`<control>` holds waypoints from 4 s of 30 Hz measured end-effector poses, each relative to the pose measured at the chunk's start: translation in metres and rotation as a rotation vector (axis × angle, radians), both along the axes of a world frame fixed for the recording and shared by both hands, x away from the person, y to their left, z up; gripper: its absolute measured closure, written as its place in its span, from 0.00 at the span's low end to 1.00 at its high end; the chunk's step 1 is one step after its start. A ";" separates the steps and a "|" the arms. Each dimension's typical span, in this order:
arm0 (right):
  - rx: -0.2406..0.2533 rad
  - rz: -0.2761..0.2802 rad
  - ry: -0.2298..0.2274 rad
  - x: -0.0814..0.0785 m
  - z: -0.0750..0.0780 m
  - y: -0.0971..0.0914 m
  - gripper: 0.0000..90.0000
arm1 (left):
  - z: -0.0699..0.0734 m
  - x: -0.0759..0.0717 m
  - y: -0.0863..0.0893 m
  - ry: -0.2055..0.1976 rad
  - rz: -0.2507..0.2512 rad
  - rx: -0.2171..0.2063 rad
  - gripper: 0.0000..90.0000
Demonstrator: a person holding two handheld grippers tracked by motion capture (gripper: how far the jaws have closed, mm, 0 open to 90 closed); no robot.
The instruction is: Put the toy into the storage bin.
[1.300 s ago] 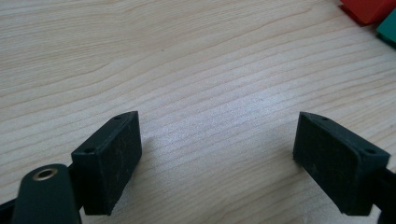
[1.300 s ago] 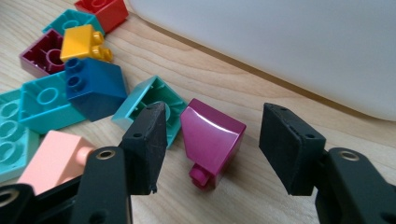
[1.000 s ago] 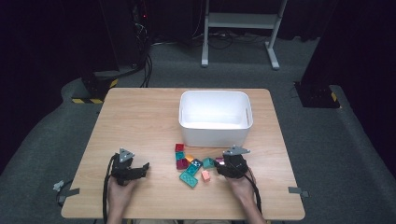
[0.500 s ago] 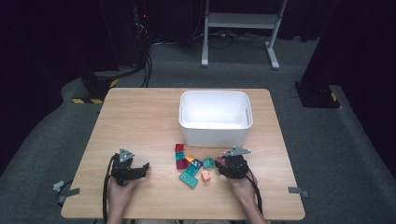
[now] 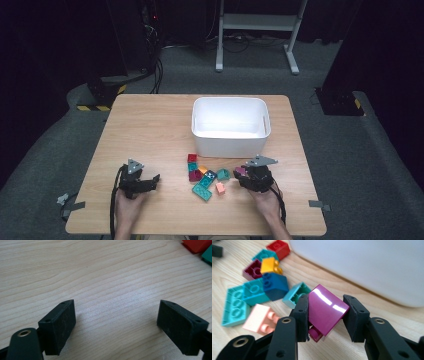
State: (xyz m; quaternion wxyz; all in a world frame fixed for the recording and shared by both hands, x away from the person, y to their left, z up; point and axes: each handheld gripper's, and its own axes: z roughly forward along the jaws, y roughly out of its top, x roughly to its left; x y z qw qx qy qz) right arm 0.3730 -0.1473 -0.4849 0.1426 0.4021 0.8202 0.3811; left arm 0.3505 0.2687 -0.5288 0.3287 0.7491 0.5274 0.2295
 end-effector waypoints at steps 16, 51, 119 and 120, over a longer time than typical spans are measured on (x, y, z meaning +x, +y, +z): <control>0.038 0.045 -0.041 -0.002 0.043 -0.005 0.66 | 0.000 0.000 0.000 0.000 -0.001 0.000 0.17; 0.135 -0.054 -0.063 0.058 0.123 -0.028 0.66 | 0.000 0.000 0.000 0.001 -0.004 0.000 0.17; 0.182 -0.029 -0.202 0.028 0.107 -0.022 0.42 | 0.000 0.000 0.000 0.000 -0.001 0.001 0.17; 0.191 -0.022 -0.202 0.023 0.101 -0.021 0.43 | 0.000 0.000 0.000 0.000 -0.001 0.001 0.17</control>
